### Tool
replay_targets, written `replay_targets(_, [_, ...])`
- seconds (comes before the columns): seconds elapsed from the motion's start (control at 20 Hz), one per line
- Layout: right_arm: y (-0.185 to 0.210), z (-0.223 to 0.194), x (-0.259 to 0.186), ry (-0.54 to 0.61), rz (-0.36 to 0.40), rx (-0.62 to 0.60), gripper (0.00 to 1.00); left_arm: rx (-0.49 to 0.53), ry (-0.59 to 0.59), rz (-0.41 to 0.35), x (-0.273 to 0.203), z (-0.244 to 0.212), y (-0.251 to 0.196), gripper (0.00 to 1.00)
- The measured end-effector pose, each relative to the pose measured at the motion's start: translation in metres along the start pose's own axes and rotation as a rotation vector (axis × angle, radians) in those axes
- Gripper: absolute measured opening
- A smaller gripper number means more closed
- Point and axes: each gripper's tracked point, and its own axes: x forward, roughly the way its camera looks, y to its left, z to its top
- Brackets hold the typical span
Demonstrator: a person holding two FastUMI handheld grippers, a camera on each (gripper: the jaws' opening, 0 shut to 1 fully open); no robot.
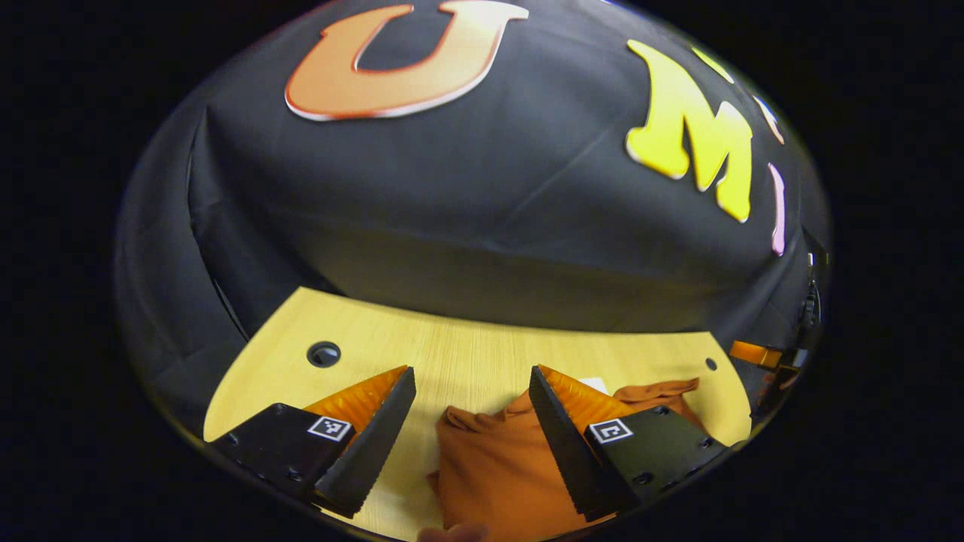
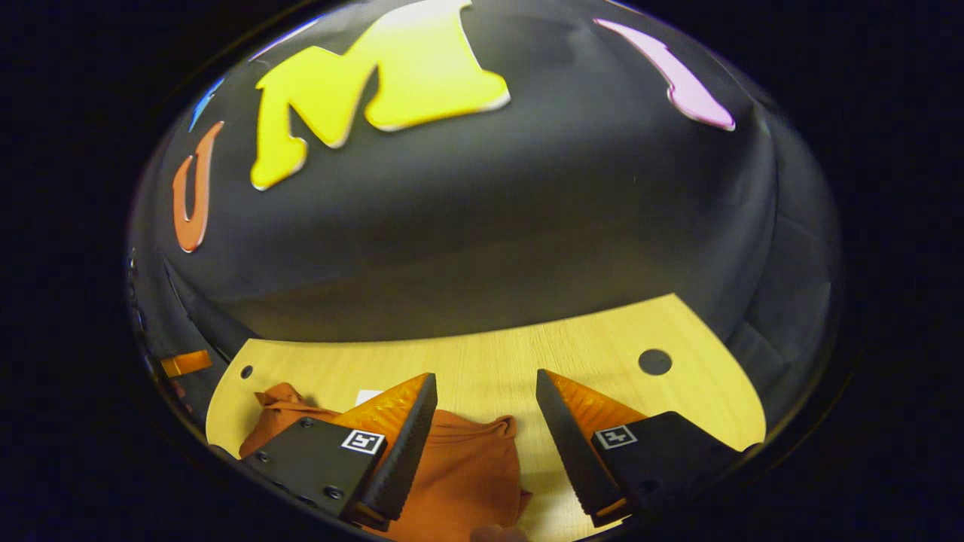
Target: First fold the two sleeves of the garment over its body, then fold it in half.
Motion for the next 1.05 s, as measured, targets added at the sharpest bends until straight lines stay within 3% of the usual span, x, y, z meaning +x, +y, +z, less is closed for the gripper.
replay_targets(0.15, [0.045,0.03,-0.099,-0.143,0.03,-0.055,0.86,0.016,-0.16,0.016,-0.095,0.047,-0.02,0.98])
replay_targets(0.35, [0.1,0.03,-0.222,-0.259,0.116,-0.077,0.86,0.075,-0.253,-0.023,-0.217,0.046,-0.057,0.98])
replay_targets(0.45, [0.112,0.028,-0.276,-0.337,0.117,-0.111,0.86,0.09,-0.298,-0.012,-0.271,0.035,-0.072,0.97])
replay_targets(0.5, [0.116,0.024,-0.299,-0.366,0.111,-0.125,0.82,0.092,-0.31,-0.013,-0.294,0.027,-0.079,0.97])
replay_targets(0.6, [0.123,0.013,-0.349,-0.415,0.099,-0.137,0.87,0.082,-0.328,-0.037,-0.333,0.011,-0.096,0.97])
replay_targets(0.65, [0.122,0.01,-0.368,-0.433,0.088,-0.139,0.87,0.08,-0.337,-0.044,-0.35,0.003,-0.101,0.97])
replay_targets(0.7, [0.123,0.005,-0.383,-0.447,0.086,-0.147,0.87,0.079,-0.347,-0.04,-0.366,-0.004,-0.103,0.87])
replay_targets(0.75, [0.123,0.001,-0.397,-0.458,0.079,-0.149,0.87,0.075,-0.363,-0.03,-0.38,-0.006,-0.105,0.97])
replay_targets(0.8, [0.122,-0.008,-0.415,-0.471,0.07,-0.149,0.87,0.056,-0.395,-0.034,-0.402,-0.015,-0.113,0.87])
replay_targets(0.85, [0.121,-0.015,-0.423,-0.475,0.068,-0.14,0.87,0.05,-0.409,-0.054,-0.41,-0.02,-0.122,0.98])
replay_targets(1.05, [0.12,-0.045,-0.436,-0.454,0.064,-0.103,0.87,0.094,-0.407,-0.045,-0.428,-0.047,-0.13,0.98])
